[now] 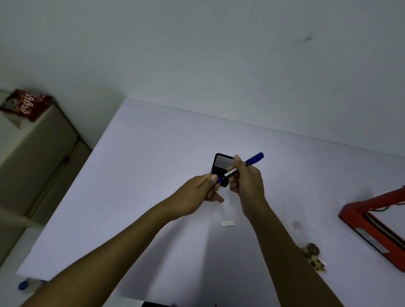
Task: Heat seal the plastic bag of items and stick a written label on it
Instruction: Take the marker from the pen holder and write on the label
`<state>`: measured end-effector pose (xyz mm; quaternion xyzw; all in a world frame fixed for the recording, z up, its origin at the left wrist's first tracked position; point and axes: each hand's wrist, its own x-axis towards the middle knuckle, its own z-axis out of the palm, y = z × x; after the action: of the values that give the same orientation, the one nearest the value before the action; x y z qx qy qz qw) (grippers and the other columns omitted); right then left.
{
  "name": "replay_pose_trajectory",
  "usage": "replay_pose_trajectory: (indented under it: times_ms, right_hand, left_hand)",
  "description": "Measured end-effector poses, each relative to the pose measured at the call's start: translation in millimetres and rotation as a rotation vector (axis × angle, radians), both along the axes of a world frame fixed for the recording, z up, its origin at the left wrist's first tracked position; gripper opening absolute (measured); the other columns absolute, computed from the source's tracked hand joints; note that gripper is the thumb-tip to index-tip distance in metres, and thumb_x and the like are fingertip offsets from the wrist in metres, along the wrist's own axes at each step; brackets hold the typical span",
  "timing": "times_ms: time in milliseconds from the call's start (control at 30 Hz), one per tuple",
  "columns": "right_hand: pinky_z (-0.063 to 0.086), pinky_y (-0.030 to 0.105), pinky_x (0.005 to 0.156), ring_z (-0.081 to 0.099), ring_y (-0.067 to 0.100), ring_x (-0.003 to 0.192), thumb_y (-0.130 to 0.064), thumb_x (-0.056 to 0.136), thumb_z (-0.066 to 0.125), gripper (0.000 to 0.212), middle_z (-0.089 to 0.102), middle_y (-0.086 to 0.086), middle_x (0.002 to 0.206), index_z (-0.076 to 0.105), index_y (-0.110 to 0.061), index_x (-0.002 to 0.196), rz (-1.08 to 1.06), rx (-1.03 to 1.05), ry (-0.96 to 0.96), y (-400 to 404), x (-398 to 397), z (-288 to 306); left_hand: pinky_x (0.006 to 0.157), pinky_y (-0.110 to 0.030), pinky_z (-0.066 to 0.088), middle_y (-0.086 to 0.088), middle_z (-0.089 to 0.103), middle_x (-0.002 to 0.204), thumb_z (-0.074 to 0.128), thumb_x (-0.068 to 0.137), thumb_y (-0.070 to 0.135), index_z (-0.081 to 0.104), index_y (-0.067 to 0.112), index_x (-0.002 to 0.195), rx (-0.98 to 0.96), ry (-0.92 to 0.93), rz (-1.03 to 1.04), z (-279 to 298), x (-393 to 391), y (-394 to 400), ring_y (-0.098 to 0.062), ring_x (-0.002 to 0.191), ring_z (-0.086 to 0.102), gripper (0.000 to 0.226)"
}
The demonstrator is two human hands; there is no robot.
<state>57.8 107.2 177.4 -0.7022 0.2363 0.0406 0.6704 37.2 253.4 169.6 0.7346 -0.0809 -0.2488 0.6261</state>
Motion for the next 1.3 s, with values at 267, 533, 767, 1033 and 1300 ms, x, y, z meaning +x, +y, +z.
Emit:
replay_pose_trajectory:
  times_ms: [267,533,767,1033,1300]
  right_hand:
    - [0.037,0.023,0.047,0.042,0.011,0.044,-0.033,0.097,0.050,0.037,0.048,0.000,0.049,0.060,-0.011,0.069,0.010,-0.020,0.014,5.2,-5.2,2.2]
    - [0.027,0.019,0.035,0.030,0.006,0.033,-0.035,0.099,0.048,0.036,0.036,0.000,0.056,0.047,-0.012,0.072,-0.502,0.172,0.026,-86.2,16.8,4.5]
    - [0.032,0.019,0.040,0.036,0.007,0.042,-0.041,0.096,0.053,0.036,0.045,-0.004,0.048,0.059,-0.012,0.076,-0.266,0.274,0.110,-98.5,-20.5,-6.0]
    - [0.049,0.021,0.047,0.053,0.009,0.048,-0.029,0.087,0.069,0.020,0.071,0.005,0.071,0.071,-0.009,0.086,-0.255,0.371,0.209,-69.4,-40.2,-20.9]
    - [0.054,0.025,0.057,0.057,0.010,0.056,-0.015,0.081,0.075,0.013,0.066,0.002,0.070,0.063,-0.012,0.085,-0.278,0.281,0.172,-87.9,-52.5,-20.4]
  left_hand:
    - [0.094,-0.030,0.053,0.004,0.039,0.059,0.025,0.105,0.035,0.049,0.015,0.076,-0.131,0.192,-0.001,5.1,-8.6,2.0,-0.019,0.084,0.071,0.043]
    - [0.081,-0.023,0.052,-0.005,0.039,0.065,0.027,0.106,0.029,0.050,0.013,0.075,-0.217,0.314,-0.187,12.8,-70.1,29.3,-0.023,0.074,0.066,0.042]
    - [0.070,-0.025,0.049,-0.009,0.066,0.091,0.051,0.098,0.017,0.064,0.008,0.095,0.085,0.321,0.373,-79.3,-12.8,31.5,-0.016,0.071,0.063,0.016]
    - [0.044,-0.013,0.044,-0.008,0.062,0.071,0.059,0.093,0.015,0.057,0.011,0.067,0.261,0.432,0.458,-152.0,26.9,16.8,-0.015,0.057,0.056,0.026]
    - [0.072,-0.029,0.042,-0.004,0.056,0.059,0.068,0.086,0.030,0.058,0.016,0.057,0.425,0.420,0.519,-181.4,33.5,19.6,-0.023,0.072,0.055,0.035]
